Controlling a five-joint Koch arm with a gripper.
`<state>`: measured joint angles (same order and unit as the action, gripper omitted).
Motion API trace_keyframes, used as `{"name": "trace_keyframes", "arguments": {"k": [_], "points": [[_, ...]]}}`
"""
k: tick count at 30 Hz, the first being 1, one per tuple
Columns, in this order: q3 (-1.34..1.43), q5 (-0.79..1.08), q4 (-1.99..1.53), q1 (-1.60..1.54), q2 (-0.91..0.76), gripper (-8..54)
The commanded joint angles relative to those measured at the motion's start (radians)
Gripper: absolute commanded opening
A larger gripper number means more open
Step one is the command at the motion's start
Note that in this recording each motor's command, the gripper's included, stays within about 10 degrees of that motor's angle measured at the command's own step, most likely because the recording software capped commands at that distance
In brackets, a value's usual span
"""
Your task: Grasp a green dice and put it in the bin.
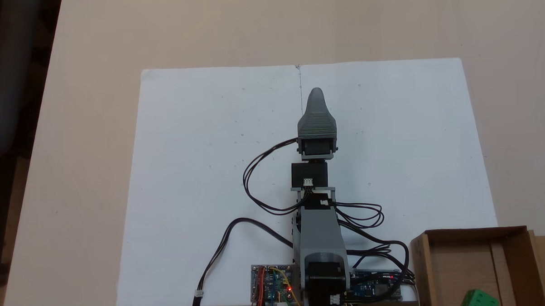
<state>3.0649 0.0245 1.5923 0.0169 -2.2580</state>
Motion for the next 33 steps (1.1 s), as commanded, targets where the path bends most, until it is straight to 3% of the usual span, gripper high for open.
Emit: {"name": "trace_keyframes", "arguments": {"k": [1, 33], "points": [[0.066, 0.032, 0.084, 0.006, -0.115, 43.8], [0.066, 0.028, 0.08, 0.021, -0.11, 44.5]]}}
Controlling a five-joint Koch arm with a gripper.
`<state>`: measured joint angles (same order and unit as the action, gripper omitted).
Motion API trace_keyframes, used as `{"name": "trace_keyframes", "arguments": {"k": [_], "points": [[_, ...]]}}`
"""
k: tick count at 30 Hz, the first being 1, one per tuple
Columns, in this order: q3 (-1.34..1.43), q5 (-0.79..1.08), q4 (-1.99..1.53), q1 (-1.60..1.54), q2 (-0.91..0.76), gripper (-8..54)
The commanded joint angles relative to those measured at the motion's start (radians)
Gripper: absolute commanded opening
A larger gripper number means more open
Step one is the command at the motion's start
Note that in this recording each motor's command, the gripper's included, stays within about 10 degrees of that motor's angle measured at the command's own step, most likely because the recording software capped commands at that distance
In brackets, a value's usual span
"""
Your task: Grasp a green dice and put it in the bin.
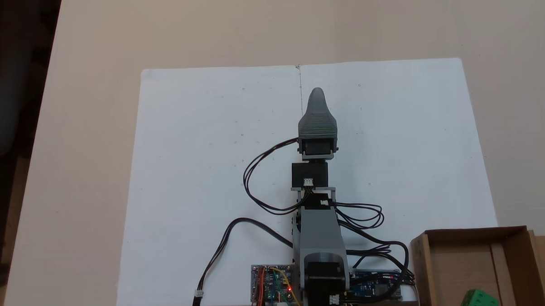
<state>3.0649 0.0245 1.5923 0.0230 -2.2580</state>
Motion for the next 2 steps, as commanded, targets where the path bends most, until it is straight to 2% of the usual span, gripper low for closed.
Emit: {"name": "trace_keyframes", "arguments": {"k": [1, 2], "points": [[0.066, 0.028, 0.08, 0.014, -0.112, 44.6], [0.066, 0.028, 0.08, 0.014, -0.11, 44.6]]}}
